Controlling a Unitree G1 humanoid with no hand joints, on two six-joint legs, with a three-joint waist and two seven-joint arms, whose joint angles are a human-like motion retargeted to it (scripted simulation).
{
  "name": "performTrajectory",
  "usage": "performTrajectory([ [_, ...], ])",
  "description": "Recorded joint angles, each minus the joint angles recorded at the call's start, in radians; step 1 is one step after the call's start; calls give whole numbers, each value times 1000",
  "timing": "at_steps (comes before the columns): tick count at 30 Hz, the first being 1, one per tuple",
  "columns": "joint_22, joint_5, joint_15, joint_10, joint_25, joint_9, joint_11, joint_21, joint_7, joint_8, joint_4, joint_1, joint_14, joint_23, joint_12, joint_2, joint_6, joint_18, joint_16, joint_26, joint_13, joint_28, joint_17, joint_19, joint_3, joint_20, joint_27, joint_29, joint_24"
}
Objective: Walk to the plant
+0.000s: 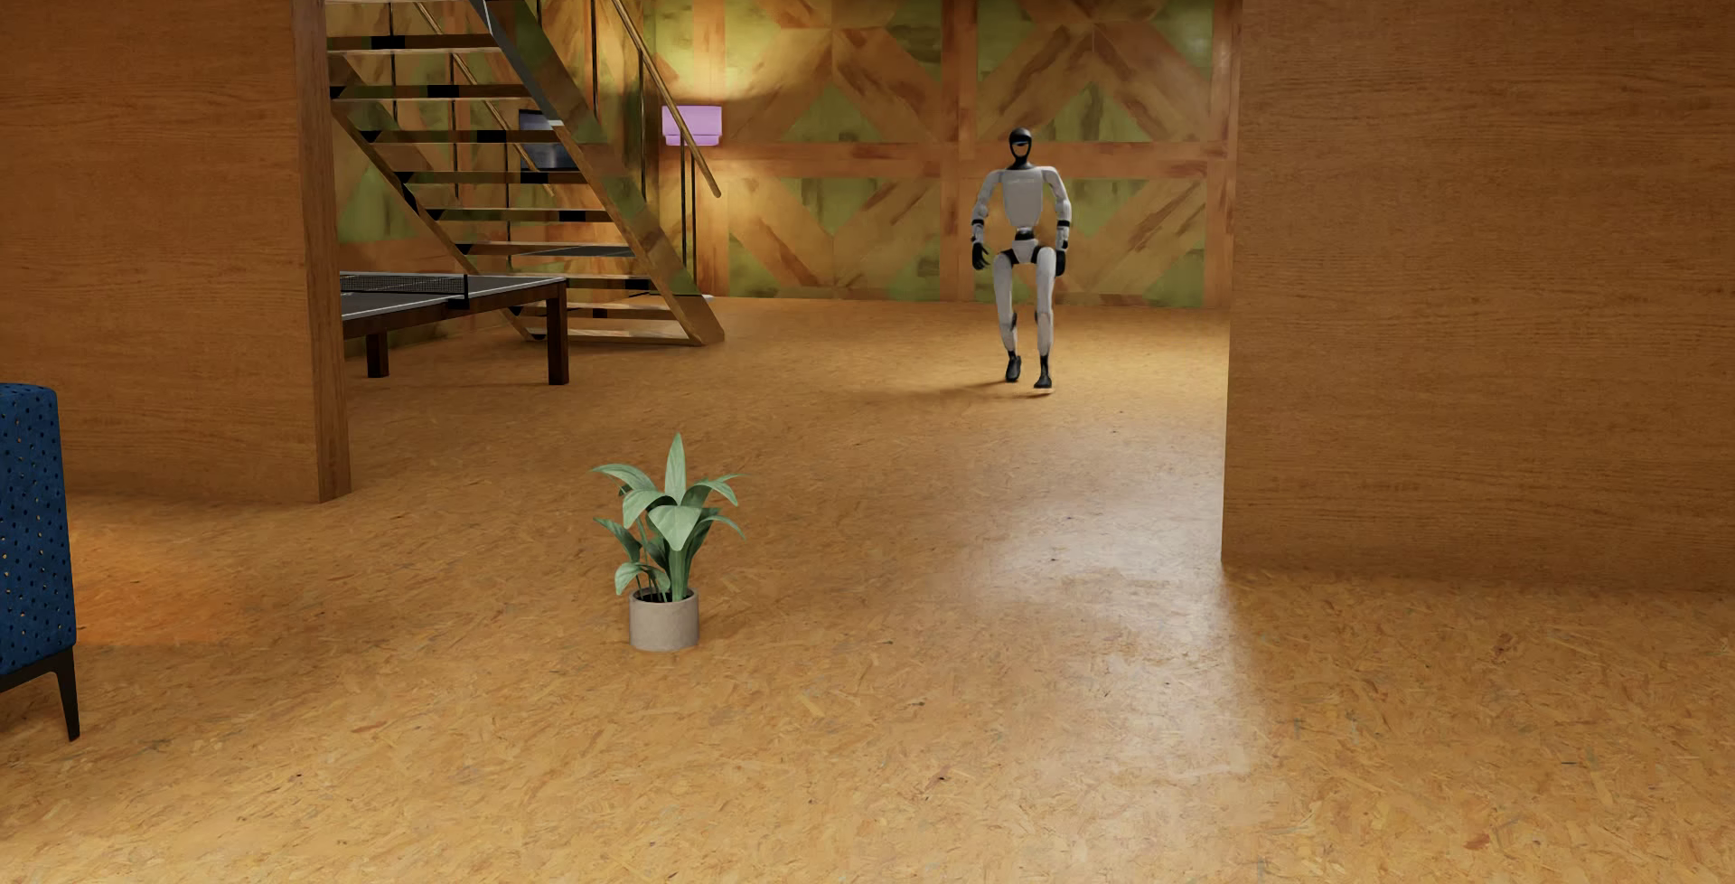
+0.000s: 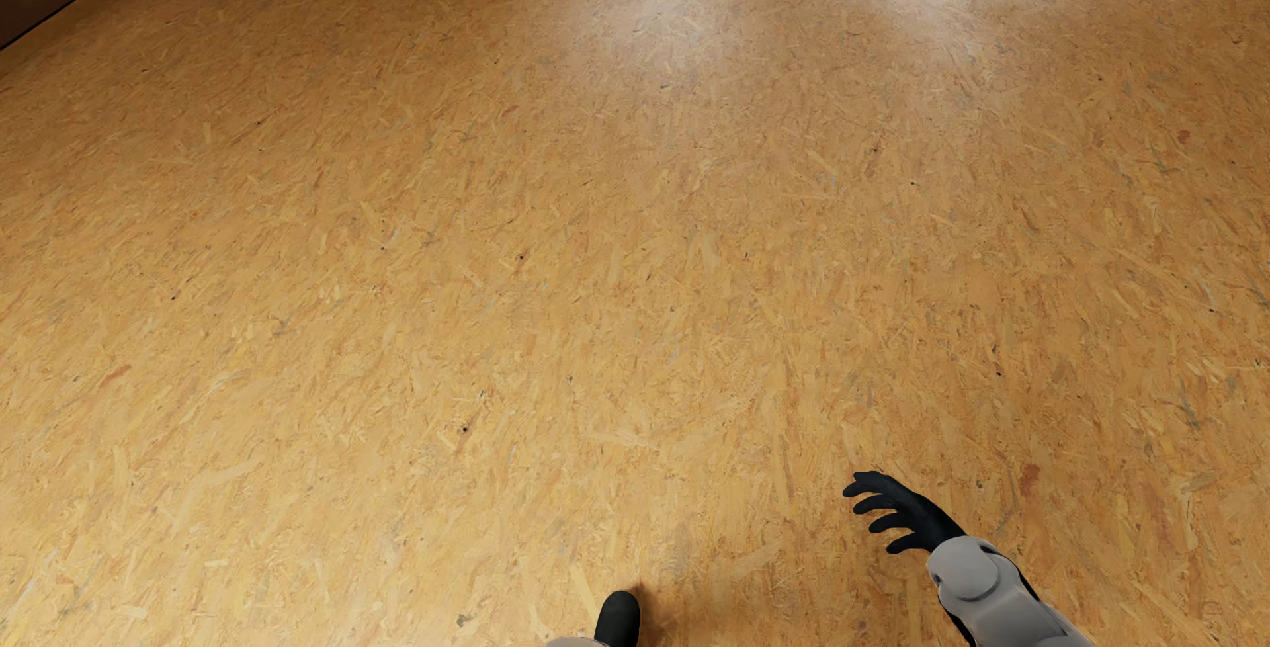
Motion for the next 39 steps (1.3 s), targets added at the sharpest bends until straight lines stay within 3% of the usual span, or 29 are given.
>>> performTrajectory([
  [1, 0, -6, -5, -114, 0, -3, 9, -8, 0, 0, 3, 23, 16, -33, 0, 28, 3, 0, -4, 0, 13, 0, 6, 0, 12, -7, 0, 0, 0],
  [2, -19, -19, 7, 92, 0, -13, 38, -15, 0, 0, -13, -21, -36, -66, -5, 18, -5, 0, -3, 0, 29, 0, 11, 0, 11, -2, 0, 0, 0],
  [3, -42, -40, 51, 153, 0, -21, 73, -8, 0, 0, -34, -54, 44, -88, -15, 16, -14, 0, 2, 0, 56, 0, 17, 0, 13, 0, 0, 0, 0],
  [4, -51, -68, 139, 189, 0, -17, 124, 4, 0, 0, -57, -65, 222, -83, -30, 17, -29, 0, 7, 0, 96, 0, 30, 0, 12, 5, 0, 0, 0],
  [5, -51, -90, 259, 250, 0, -16, 230, 26, 0, 0, -74, -68, 300, -50, -57, -27, -46, 0, 10, 0, 135, 0, 47, 0, -3, 18, 0, 0, 0],
  [7, -52, -133, 447, 293, 0, -18, 584, 121, 0, 0, -103, 9, 227, 72, -121, -216, -60, 0, 28, 0, 196, 0, 76, 0, -34, 57, 0, 0, 0],
  [8, -58, -150, 408, 278, 0, -17, 752, 182, 0, 0, -114, 71, 162, 140, -157, -317, -68, 0, 39, 0, 204, 0, 87, 0, -68, 88, 0, 0, 0],
  [9, -59, -158, 268, 265, 0, -14, 889, 226, 0, 0, -118, 131, 101, 190, -190, -405, -65, 0, 49, 0, 215, 0, 94, 0, -113, 122, 0, 0, 0],
  [11, -50, -148, 111, 220, 0, -14, 971, 251, 0, 0, -106, 271, -40, 245, -253, -559, -43, 0, 72, 0, 271, 0, 94, 0, -220, 188, 0, 0, 0],
  [13, -87, -133, 141, 184, 0, -15, 840, 220, 0, 0, -79, 396, -169, 248, -297, -677, -20, 0, 110, 0, 342, 0, 80, 0, -326, 251, 0, 0, 0],
  [15, -150, -120, 220, 172, 0, -19, 555, 206, 0, 0, -54, 491, -264, 221, -340, -757, -3, 0, 153, 0, 399, 0, 62, 0, -387, 295, 0, 0, 0],
  [18, -210, -92, 319, 183, 0, -48, 40, 235, 0, 0, -40, 571, -340, 233, -391, -754, 3, 0, 179, 0, 430, 0, 55, 0, -397, 357, 0, 0, 0],
  [19, -214, -97, 416, 181, 0, -54, -324, 251, 0, 0, -28, 593, -326, 249, -396, -720, 2, 0, 175, 0, 432, 0, 57, 0, -404, 368, 0, 0, 0],
  [20, -211, -101, 404, 180, 0, -52, -380, 268, 0, 0, -22, 618, -287, 271, -392, -740, -2, 0, 164, 0, 427, 0, 63, 0, -403, 375, 0, 0, 0],
  [21, -203, -77, 298, 199, 0, -56, -11, 287, 0, 0, -5, 632, -224, 292, -371, -779, 5, 0, 146, 0, 415, 0, 68, 0, -396, 381, 0, 0, 0],
  [22, -184, -72, 305, 234, 0, -67, 68, 300, 0, 0, 15, 642, -123, 303, -334, -802, 10, 0, 125, 0, 409, 0, 75, 0, -400, 371, 0, 0, 0],
  [23, -143, -69, 310, 324, 0, -59, 168, 299, 0, 0, 39, 628, 18, 310, -294, -801, 22, 0, 96, 0, 396, 0, 82, 0, -400, 357, 0, 0, 0],
  [25, -62, -34, 200, 709, 0, -46, 253, 256, 0, 0, 61, 445, 264, 269, -221, -732, 24, 0, 58, 0, 366, 0, 84, 0, -367, 265, 0, 0, 0],
  [26, -36, -21, 160, 912, 0, -30, 237, 226, 0, 0, 64, 346, 303, 229, -199, -649, 24, 0, 45, 0, 347, 0, 82, 0, -333, 202, 0, 0, 0],
  [28, -33, -5, 123, 1143, 0, -16, 185, 151, 0, 0, 37, 164, 263, 137, -131, -513, 6, 0, 23, 0, 306, 0, 65, 0, -240, 129, 0, 0, 0],
  [30, -66, -15, 105, 1072, 0, -8, 125, 96, 0, 0, 21, 22, 276, 57, -37, -377, -17, 0, 16, 0, 258, 0, 41, 0, -132, 104, 0, 0, 0],
  [33, -106, -38, 58, 596, 0, 3, 77, 14, 0, 0, 25, -71, 409, -44, 72, -200, -31, 0, 10, 0, 177, 0, 6, 0, -24, 76, 0, 0, 0],
  [34, -96, -37, 32, 415, 0, 1, 70, -9, 0, 0, 25, -70, 391, -63, 85, -153, -27, 0, 4, 0, 150, 0, -1, 0, -11, 56, 0, 0, 0],
  [35, -77, -33, 8, 249, 0, -5, 60, -27, 0, 0, 29, -58, 217, -72, 89, -107, -21, 0, -3, 0, 125, 0, -3, 0, -6, 39, 0, 0, 0],
  [36, -56, -28, -7, 241, 0, -10, 48, -41, 0, 0, 31, -35, -14, -75, 85, -50, -13, 0, -10, 0, 108, 0, -2, 0, -8, 22, 0, 0, 0],
  [37, -39, -30, -12, -26, 0, -12, 43, -54, 0, 0, 34, -14, -39, -76, 76, -2, -8, 0, -13, 0, 99, 0, 2, 0, -4, 7, 0, 0, 0],
  [38, -28, -40, -8, -82, 0, -14, 51, -53, 0, 0, 37, -9, -23, -74, 66, 25, -9, 0, -13, 0, 98, 0, 8, 0, 7, 0, 0, 0, 0],
  [39, -33, -57, 16, 179, 0, -23, 86, -50, 0, 0, 24, -58, -40, -75, 48, 16, -16, 0, -8, 0, 103, 0, 15, 0, 7, 2, 0, 0, 0],
])
